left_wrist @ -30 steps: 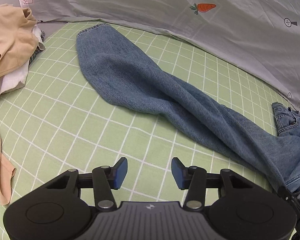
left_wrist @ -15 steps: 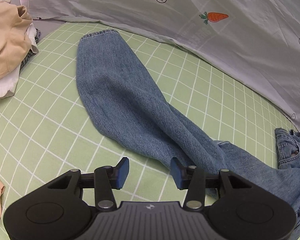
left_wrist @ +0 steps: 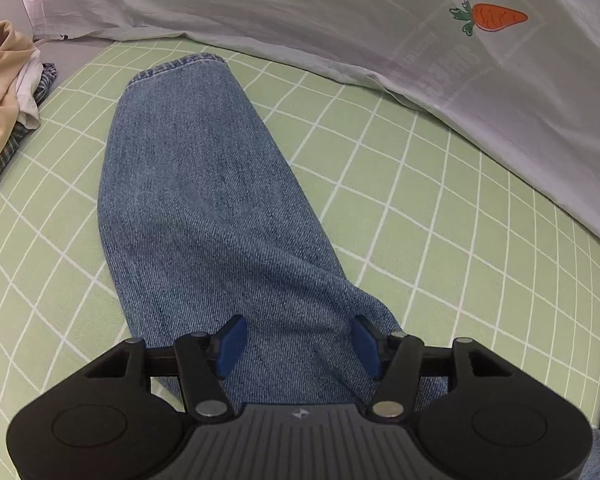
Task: Fold clothes
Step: 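Grasp the jeans leg hem with the left gripper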
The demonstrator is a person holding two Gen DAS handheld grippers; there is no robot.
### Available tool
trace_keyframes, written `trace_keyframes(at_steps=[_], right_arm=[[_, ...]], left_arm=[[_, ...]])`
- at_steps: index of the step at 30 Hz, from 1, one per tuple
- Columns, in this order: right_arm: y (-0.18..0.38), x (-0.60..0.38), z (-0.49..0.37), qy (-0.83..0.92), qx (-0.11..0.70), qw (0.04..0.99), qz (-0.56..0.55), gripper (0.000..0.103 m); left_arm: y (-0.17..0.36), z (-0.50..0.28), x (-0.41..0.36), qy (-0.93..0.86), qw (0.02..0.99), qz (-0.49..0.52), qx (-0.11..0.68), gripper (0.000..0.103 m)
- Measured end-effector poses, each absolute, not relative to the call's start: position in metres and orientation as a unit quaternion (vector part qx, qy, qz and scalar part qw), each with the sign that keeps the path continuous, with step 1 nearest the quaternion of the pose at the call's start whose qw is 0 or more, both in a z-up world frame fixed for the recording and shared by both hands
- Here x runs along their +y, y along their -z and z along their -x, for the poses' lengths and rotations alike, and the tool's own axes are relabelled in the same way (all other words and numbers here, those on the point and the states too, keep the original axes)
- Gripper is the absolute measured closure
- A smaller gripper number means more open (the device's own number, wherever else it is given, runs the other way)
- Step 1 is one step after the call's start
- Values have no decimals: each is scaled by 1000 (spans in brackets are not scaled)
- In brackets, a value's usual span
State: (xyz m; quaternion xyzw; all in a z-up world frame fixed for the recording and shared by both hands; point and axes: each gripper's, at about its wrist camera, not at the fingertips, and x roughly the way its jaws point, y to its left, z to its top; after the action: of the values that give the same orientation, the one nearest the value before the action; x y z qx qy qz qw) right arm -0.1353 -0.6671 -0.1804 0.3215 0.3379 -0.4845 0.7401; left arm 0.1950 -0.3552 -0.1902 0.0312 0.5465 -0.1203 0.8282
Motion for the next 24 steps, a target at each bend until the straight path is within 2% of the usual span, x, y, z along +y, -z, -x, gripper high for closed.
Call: trace_keyframes(at_steps=[1, 4, 6, 8, 11, 18, 22, 24], right_arm=[[182, -666, 134, 487, 336, 742, -317, 0], [187, -662, 133, 492, 326, 749, -301, 0], [190, -658, 134, 496, 318, 754, -292, 0], [191, -655, 134, 499, 312, 756, -286, 0], [191, -652, 136, 500, 307, 759, -282, 0], [191, -651, 139, 498, 302, 764, -279, 0], [193, -647, 141, 500, 294, 769, -269, 0], [194, -645, 141, 501, 289, 772, -264, 0]], left_arm=[[191, -195, -358, 122, 831, -31, 542, 51], [188, -197, -364, 148, 832, -15, 535, 79], [186, -201, -372, 147, 834, -18, 531, 84], [183, -206, -380, 153, 837, -22, 524, 101], [170, -211, -392, 178, 838, 6, 515, 102], [97, -177, -389, 234, 866, 30, 440, 103], [99, -149, -345, 190, 865, 25, 464, 103], [117, -134, -315, 153, 856, 6, 493, 103]])
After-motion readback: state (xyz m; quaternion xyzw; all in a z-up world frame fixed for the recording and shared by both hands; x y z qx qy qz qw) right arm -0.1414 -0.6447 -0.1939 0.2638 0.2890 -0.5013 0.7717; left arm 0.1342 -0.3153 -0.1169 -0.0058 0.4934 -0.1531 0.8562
